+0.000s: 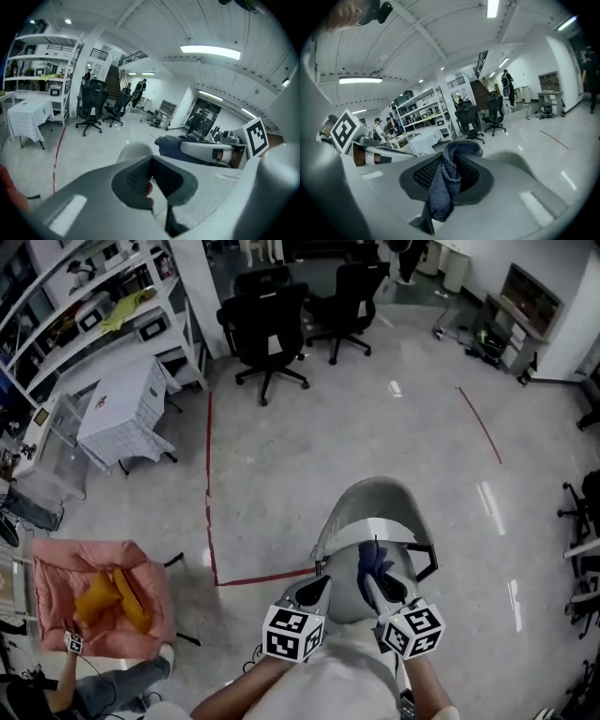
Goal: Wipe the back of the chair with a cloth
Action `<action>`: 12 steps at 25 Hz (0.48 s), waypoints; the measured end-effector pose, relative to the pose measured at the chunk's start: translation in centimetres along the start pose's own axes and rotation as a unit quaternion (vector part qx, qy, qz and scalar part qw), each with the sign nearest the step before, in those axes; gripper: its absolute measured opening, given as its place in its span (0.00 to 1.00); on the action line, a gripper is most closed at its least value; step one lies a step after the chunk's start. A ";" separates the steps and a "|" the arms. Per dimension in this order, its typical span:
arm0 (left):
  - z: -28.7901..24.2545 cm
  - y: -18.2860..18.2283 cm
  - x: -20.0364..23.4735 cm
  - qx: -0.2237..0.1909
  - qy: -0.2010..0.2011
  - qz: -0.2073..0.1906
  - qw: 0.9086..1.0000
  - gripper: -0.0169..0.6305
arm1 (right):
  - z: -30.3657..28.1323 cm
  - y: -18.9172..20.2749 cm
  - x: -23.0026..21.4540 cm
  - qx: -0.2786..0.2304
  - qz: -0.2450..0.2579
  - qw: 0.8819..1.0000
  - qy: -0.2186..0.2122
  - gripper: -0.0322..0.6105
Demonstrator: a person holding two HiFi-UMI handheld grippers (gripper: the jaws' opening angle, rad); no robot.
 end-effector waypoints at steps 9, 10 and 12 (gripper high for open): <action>3.0 -1.0 -1.8 -0.033 0.021 -0.028 0.999 0.03 | 2.9 -2.0 4.0 -0.053 0.016 0.998 0.035 0.17; 3.0 -0.9 -2.0 -0.036 0.022 -0.031 0.999 0.03 | 3.1 -2.1 4.2 -0.056 0.019 0.998 0.038 0.17; 2.9 -0.9 -2.1 -0.040 0.024 -0.035 0.998 0.03 | 3.1 -2.4 4.7 -0.061 0.026 0.997 0.044 0.17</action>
Point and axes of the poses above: the fingertips, and each gripper's own axes: z backward along the fingers, x to its left, y out of its underside, the point moved 8 cm from there along z, backward along the fingers, and after that the axes turned 9 degrees about z, right-handed, at the moved point
